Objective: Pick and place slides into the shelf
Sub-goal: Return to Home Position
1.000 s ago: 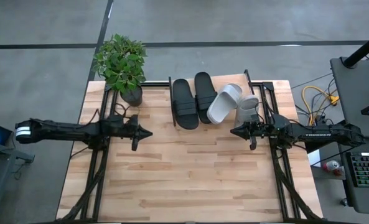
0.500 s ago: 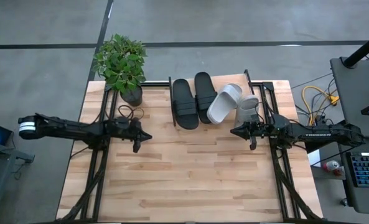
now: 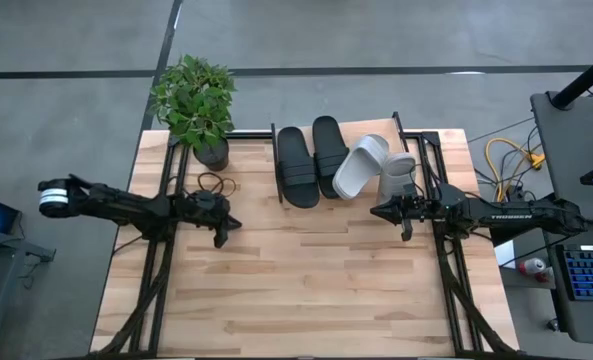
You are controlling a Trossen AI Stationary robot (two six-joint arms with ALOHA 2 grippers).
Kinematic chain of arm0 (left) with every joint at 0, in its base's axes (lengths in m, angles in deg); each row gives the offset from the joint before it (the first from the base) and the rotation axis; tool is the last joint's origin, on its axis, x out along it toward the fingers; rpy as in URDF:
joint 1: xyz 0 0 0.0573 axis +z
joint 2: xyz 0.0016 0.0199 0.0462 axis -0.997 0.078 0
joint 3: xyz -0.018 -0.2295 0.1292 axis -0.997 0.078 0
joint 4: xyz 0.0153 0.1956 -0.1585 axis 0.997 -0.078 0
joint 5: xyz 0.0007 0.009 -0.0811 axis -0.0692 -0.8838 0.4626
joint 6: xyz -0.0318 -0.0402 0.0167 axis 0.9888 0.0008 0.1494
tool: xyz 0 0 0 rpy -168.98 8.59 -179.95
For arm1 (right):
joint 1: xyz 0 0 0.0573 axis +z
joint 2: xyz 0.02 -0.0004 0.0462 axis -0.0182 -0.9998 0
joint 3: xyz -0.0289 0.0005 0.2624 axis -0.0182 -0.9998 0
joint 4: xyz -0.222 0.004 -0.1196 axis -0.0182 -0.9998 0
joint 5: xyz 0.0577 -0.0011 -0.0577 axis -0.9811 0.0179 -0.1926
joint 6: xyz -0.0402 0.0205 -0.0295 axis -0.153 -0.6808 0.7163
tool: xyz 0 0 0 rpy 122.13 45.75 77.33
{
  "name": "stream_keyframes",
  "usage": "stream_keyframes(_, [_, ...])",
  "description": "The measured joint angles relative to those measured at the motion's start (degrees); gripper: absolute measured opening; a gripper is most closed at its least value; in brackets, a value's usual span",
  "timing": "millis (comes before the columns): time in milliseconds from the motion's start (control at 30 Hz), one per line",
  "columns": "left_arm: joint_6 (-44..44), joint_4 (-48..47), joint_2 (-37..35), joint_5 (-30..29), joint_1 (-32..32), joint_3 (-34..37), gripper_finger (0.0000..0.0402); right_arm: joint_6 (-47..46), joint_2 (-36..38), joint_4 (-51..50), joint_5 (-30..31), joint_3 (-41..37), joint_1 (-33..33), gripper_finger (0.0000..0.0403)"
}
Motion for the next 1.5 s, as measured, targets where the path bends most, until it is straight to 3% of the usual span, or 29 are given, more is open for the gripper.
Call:
stream_keyframes(300, [0.0, 1.6, 4.0, 0.2, 0.0, -0.2, 0.0000, 0.0, 0.0, 0.0, 0.0, 0.0, 0.0, 0.0009])
stream_keyframes(800, [0.0, 12.4, 8.4, -0.1, 0.0, -0.6, 0.0000, 0.0, 0.0, 0.0, 0.0, 0.0, 0.0, 0.0008])
stream_keyframes(1500, [0.0, 14.2, 13.9, 0.1, 0.0, -0.9, 0.0000, 0.0, 0.0, 0.0, 0.0, 0.0, 0.0, 0.0009])
